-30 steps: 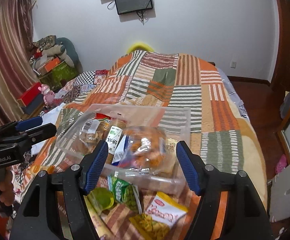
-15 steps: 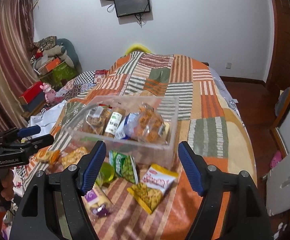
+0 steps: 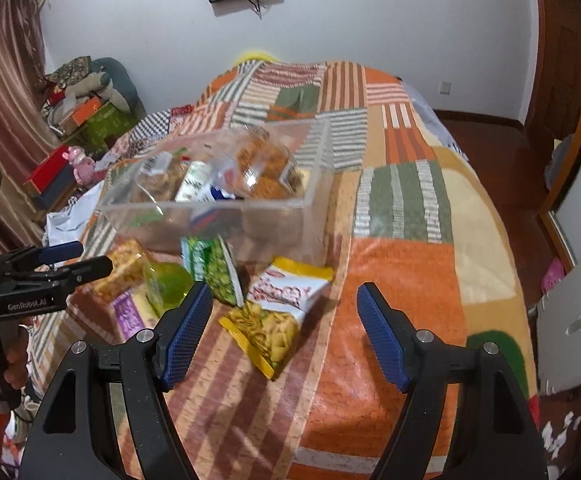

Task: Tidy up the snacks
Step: 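Grasp the bread-roll bag with the left tool while the right grasps the yellow chip bag, then carry both bags over the box and open both tools to drop them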

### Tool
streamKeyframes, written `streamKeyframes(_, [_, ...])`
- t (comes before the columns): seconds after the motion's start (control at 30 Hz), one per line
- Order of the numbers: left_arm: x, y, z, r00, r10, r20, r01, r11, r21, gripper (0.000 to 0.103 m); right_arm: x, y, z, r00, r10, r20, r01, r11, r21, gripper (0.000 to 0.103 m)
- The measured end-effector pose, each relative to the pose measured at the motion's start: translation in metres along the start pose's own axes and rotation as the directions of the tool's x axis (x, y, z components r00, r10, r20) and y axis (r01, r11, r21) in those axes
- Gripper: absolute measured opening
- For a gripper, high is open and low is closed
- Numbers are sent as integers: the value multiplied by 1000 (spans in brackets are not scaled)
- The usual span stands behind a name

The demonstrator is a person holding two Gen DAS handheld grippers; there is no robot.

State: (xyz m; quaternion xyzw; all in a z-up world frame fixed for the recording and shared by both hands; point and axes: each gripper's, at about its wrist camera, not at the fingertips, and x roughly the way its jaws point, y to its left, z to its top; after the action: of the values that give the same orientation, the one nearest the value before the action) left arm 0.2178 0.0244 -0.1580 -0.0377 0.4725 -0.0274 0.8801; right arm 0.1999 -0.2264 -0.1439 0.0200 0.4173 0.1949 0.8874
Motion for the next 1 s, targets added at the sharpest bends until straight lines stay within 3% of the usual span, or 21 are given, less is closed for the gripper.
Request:
streamKeyframes(0.5, [34,1,-9,1000,15,-19,-14,999,42,56,34,-4,-9,997,26,-78,-24,999,27,72])
streamKeyframes(0.7, [46,6,-10,1000,2,-30,-1,1000,26,45,42,-5,-11,993,51,-104,-48,998,34,55])
streamKeyframes(0.8, [44,5,-11,1000,-2,-18,3,999,33,44,41,-3,-11,992,72,-104,-69,997,33,42])
streamKeyframes(1.0, [37,4,-15,1000,5,-4,-5,999,38,44,35,0,-11,995,56,-80,-55,998,14,34])
